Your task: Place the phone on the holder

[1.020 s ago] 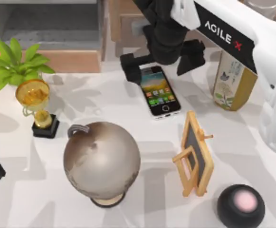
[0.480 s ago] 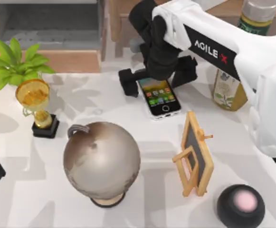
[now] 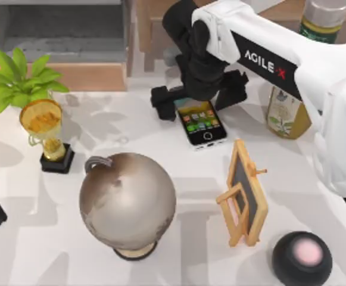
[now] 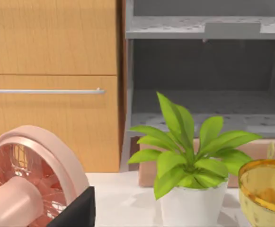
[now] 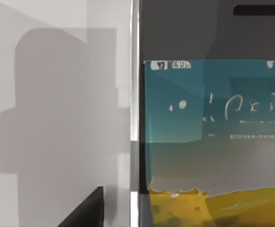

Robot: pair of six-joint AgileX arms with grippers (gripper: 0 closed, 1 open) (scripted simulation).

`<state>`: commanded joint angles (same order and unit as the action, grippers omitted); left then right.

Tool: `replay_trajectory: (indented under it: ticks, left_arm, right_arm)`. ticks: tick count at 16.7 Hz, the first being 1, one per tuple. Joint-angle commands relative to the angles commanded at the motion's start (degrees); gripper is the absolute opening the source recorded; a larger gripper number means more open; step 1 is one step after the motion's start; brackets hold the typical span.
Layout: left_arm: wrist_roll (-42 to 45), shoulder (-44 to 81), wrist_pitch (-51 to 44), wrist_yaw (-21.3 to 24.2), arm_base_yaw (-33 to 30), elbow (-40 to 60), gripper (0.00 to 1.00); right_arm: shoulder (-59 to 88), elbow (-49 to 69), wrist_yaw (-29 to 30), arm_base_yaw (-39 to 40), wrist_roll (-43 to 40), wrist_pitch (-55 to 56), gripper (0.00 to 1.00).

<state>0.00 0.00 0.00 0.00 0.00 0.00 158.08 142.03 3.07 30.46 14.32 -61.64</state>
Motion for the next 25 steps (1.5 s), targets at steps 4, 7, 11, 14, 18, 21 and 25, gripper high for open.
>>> replay_trajectory:
  ticks: [4,7,11,14,18,21,25]
  left_arm:
    - [0.00,0.00,0.00,0.00,0.00,0.00,1.00]
    - [0.00,0.00,0.00,0.00,0.00,0.00,1.00]
    - [0.00,0.00,0.00,0.00,0.00,0.00,1.00]
    - [0.00,0.00,0.00,0.00,0.00,0.00,1.00]
    - [0.00,0.00,0.00,0.00,0.00,0.00,1.00]
    - [0.00,0.00,0.00,0.00,0.00,0.00,1.00]
    - [0.00,0.00,0.00,0.00,0.00,0.00,1.00]
  right_arm:
    - [0.00,0.00,0.00,0.00,0.00,0.00,0.47]
    - [0.00,0.00,0.00,0.00,0.00,0.00,0.25]
    - [0.00,0.00,0.00,0.00,0.00,0.00,0.00]
    - [0.00,0.00,0.00,0.00,0.00,0.00,0.00]
    - [0.00,0.00,0.00,0.00,0.00,0.00,0.00]
    - [-2.76,-0.32,0.81,0.13,0.00,-1.81,0.00]
    - [-2.53,3.62,0.81,0.15,-0.05,-5.50,0.00]
